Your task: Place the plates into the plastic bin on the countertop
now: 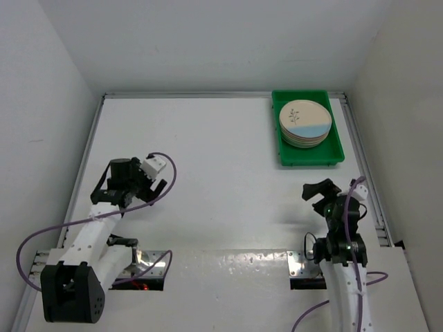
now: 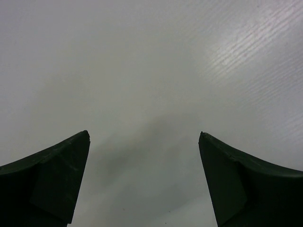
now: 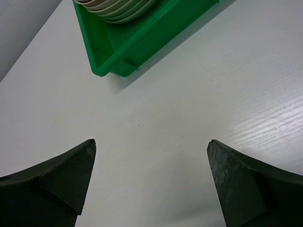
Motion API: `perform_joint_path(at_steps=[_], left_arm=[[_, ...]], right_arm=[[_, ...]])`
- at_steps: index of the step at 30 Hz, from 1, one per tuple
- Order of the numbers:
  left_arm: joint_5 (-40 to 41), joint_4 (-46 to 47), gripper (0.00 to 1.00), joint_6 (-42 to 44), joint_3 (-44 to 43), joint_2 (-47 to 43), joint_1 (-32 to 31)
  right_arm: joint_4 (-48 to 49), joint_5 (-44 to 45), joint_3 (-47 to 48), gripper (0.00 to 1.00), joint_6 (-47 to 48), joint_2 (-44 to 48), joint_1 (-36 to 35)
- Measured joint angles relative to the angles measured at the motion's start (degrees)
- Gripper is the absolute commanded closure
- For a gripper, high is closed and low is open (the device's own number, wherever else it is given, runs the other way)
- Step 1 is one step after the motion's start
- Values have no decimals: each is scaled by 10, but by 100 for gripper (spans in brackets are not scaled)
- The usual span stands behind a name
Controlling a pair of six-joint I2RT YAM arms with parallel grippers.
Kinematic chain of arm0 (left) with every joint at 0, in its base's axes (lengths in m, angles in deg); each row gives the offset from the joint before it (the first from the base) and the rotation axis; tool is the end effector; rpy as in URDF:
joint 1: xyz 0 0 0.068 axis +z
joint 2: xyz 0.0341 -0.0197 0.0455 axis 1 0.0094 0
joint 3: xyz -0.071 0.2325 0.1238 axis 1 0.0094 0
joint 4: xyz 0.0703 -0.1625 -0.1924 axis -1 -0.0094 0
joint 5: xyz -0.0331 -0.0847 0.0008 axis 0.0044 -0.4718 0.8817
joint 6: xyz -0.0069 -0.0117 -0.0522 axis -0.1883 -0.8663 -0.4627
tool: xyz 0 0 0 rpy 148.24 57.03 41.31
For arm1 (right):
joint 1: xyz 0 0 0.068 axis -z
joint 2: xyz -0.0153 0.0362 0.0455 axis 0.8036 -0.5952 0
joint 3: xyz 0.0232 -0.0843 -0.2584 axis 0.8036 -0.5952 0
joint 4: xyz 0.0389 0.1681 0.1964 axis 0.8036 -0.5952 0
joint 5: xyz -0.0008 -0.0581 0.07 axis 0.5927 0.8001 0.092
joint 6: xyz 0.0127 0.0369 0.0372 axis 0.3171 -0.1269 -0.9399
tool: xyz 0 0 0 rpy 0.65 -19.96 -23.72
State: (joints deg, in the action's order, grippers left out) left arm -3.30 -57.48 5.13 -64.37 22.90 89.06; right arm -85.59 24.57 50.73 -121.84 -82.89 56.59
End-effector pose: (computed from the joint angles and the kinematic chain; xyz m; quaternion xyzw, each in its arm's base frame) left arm 0.1808 -0.0103 0.2066 0.2873 0.8687 -0.0148 0.4033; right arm 0.0963 -0.0087 0.1753 0.3662 0.7458 0.1657 0.5312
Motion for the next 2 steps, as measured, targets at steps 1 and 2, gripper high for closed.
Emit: perform_joint_path(at_steps=[1, 2], left_arm=[[0, 7, 1, -7, 0, -1, 0], [0, 16, 0, -11, 0, -3, 0]], right_arm=[[-3, 2, 9, 1, -3, -13, 0], [-7, 3, 15, 1, -5, -24, 0]])
